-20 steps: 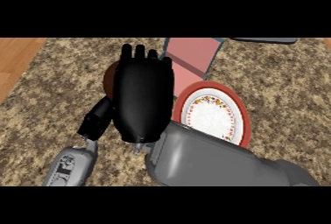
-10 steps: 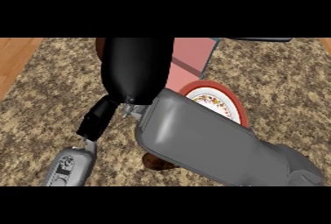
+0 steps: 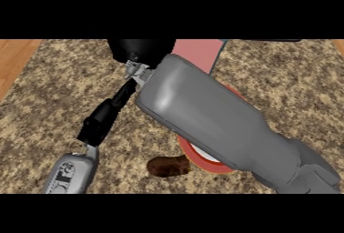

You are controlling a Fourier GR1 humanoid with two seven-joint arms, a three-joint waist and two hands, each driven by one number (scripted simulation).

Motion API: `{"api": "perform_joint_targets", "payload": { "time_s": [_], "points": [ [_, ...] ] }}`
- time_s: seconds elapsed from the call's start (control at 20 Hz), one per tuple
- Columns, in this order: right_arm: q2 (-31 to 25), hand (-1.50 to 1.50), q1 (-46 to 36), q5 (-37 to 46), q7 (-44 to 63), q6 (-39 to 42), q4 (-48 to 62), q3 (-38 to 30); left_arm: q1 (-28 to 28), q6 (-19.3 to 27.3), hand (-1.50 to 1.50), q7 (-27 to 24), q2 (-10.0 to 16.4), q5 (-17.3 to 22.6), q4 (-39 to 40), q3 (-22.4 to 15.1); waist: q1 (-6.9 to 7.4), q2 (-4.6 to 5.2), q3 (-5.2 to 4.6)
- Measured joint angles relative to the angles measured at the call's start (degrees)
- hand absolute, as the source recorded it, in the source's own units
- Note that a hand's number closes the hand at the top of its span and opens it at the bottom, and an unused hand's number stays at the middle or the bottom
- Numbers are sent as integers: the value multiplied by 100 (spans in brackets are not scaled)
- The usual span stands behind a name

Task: Pick the cupcake from the plate and place it in the cardboard box

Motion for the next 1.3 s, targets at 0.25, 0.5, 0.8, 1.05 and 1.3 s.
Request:
{"api": "perform_joint_targets", "payload": {
  "time_s": [0.25, 0.5, 0.8, 1.05, 1.3],
  "points": [
    [9, 150, -153, 113, -135, -194, 666, -246, 50, 59, 0, 5, -18, -35, -69, 11, -64, 2, 3],
    [23, 150, -161, 96, -317, -391, 1400, -332, 73, 53, 0, 5, -1, -31, -87, 49, -77, 17, 5],
    [38, 150, -113, 48, -600, -791, 2350, -541, 87, -12, 0, -15, 26, 1, -132, 71, -56, 39, 6],
    [39, -150, 246, -229, -757, -1398, 2697, -930, 139, -27, 0, -81, 38, -26, -149, 53, -31, 66, 10],
    [45, -150, 587, -708, -1035, -2126, 2924, -1176, -20, -74, 0, -20, 44, 9, -72, 100, 24, 81, 12]
  ]
}}
